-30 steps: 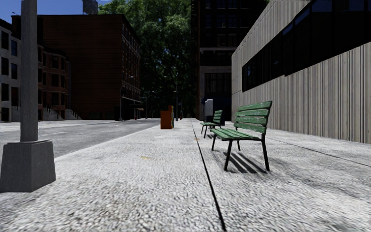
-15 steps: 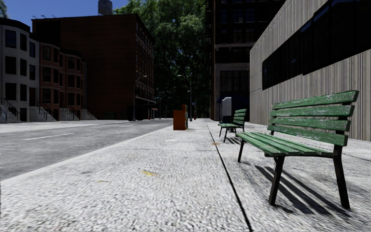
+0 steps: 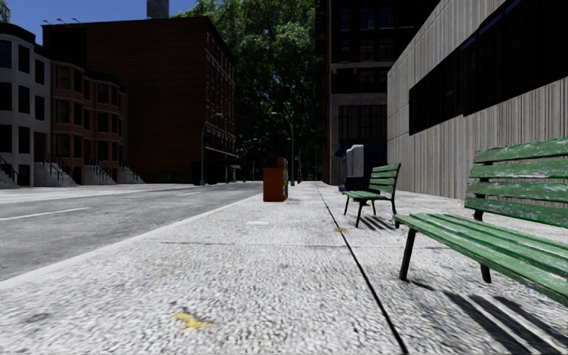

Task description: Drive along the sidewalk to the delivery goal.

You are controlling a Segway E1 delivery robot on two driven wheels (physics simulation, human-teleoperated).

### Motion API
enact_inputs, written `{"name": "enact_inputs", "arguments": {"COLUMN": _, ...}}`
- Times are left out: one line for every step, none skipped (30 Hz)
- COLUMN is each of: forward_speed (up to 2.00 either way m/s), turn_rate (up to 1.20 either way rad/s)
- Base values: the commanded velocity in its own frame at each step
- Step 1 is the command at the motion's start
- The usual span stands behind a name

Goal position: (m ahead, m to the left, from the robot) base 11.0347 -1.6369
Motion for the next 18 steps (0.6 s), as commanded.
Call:
{"name": "enact_inputs", "arguments": {"forward_speed": 2.00, "turn_rate": 0.00}}
{"name": "enact_inputs", "arguments": {"forward_speed": 2.00, "turn_rate": 0.00}}
{"name": "enact_inputs", "arguments": {"forward_speed": 2.00, "turn_rate": 0.00}}
{"name": "enact_inputs", "arguments": {"forward_speed": 2.00, "turn_rate": 0.00}}
{"name": "enact_inputs", "arguments": {"forward_speed": 2.00, "turn_rate": 0.00}}
{"name": "enact_inputs", "arguments": {"forward_speed": 2.00, "turn_rate": 0.00}}
{"name": "enact_inputs", "arguments": {"forward_speed": 2.00, "turn_rate": 0.00}}
{"name": "enact_inputs", "arguments": {"forward_speed": 2.00, "turn_rate": 0.00}}
{"name": "enact_inputs", "arguments": {"forward_speed": 2.00, "turn_rate": 0.00}}
{"name": "enact_inputs", "arguments": {"forward_speed": 2.00, "turn_rate": 0.00}}
{"name": "enact_inputs", "arguments": {"forward_speed": 2.00, "turn_rate": 0.00}}
{"name": "enact_inputs", "arguments": {"forward_speed": 2.00, "turn_rate": 0.00}}
{"name": "enact_inputs", "arguments": {"forward_speed": 2.00, "turn_rate": 0.00}}
{"name": "enact_inputs", "arguments": {"forward_speed": 2.00, "turn_rate": 0.00}}
{"name": "enact_inputs", "arguments": {"forward_speed": 2.00, "turn_rate": 0.00}}
{"name": "enact_inputs", "arguments": {"forward_speed": 2.00, "turn_rate": 0.00}}
{"name": "enact_inputs", "arguments": {"forward_speed": 2.00, "turn_rate": 0.00}}
{"name": "enact_inputs", "arguments": {"forward_speed": 2.00, "turn_rate": 0.00}}
